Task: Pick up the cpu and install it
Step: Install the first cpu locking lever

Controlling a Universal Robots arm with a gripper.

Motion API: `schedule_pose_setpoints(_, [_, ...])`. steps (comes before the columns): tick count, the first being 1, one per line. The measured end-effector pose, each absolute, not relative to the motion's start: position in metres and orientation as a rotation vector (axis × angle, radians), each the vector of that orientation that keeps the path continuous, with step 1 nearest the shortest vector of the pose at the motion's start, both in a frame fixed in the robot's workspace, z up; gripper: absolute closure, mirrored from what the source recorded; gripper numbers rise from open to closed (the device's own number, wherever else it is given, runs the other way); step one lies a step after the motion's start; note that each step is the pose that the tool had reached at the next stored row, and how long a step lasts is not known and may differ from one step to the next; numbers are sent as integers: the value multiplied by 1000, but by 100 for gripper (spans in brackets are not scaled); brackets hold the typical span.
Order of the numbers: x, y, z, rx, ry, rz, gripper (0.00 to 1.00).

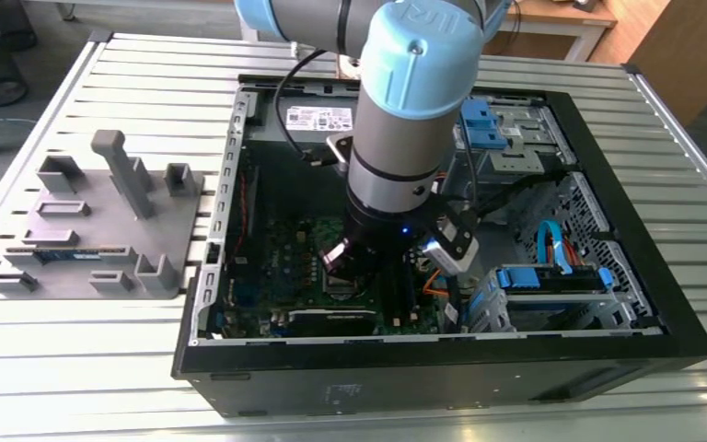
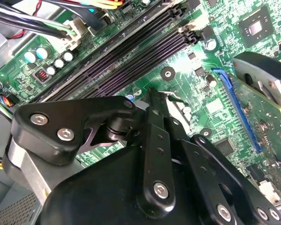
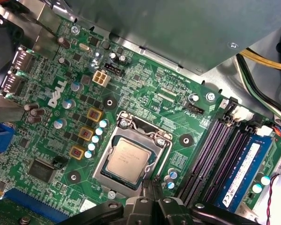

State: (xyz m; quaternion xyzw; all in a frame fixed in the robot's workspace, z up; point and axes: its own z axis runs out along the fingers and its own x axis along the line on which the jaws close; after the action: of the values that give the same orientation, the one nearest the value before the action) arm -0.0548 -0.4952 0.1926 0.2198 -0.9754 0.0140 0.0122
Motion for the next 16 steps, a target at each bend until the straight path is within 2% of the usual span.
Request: schedule_pose_setpoints(16, [-53,-496,191,684,-3041,45,89])
